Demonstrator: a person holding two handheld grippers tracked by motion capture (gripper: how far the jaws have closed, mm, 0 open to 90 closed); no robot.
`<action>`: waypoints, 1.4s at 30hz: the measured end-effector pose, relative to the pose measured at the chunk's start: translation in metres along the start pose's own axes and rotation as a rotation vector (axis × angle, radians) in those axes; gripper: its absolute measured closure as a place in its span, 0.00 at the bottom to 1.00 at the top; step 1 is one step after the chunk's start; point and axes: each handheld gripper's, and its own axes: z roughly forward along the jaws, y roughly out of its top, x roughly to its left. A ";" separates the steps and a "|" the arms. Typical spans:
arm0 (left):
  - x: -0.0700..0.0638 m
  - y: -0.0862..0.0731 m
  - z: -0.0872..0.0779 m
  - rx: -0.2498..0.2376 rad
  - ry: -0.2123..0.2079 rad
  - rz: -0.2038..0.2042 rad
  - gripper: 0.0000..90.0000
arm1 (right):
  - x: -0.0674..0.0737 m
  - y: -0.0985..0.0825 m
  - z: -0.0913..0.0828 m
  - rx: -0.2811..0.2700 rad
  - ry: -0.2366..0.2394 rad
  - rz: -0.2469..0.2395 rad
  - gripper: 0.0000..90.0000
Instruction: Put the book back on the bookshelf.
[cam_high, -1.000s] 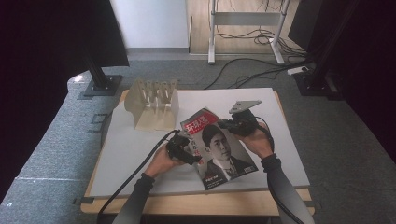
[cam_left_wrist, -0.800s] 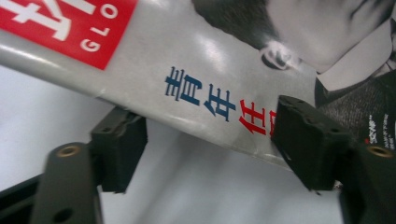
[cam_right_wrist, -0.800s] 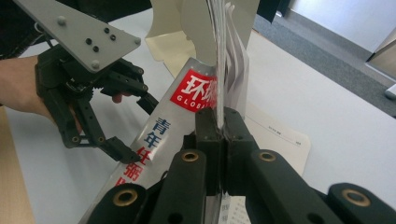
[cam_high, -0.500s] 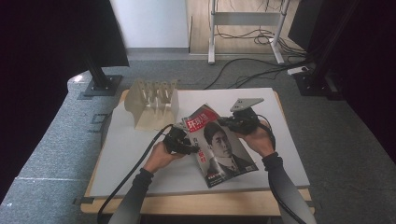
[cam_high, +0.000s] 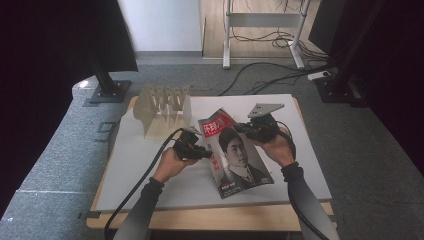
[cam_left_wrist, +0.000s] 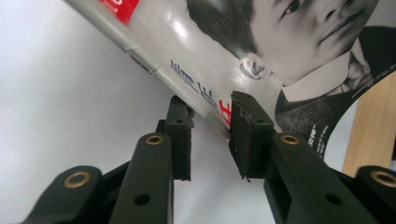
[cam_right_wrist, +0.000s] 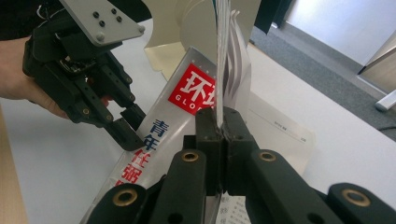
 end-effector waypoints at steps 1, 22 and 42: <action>0.000 0.001 -0.002 -0.009 -0.002 -0.003 0.80 | 0.000 0.000 -0.001 -0.007 -0.004 0.001 0.96; -0.023 0.012 -0.056 -0.219 0.289 0.184 0.96 | -0.009 0.006 -0.014 -0.082 -0.091 0.035 0.95; -0.040 0.023 -0.051 -0.215 0.296 0.294 0.93 | -0.012 -0.024 -0.038 -0.093 -0.050 0.036 0.95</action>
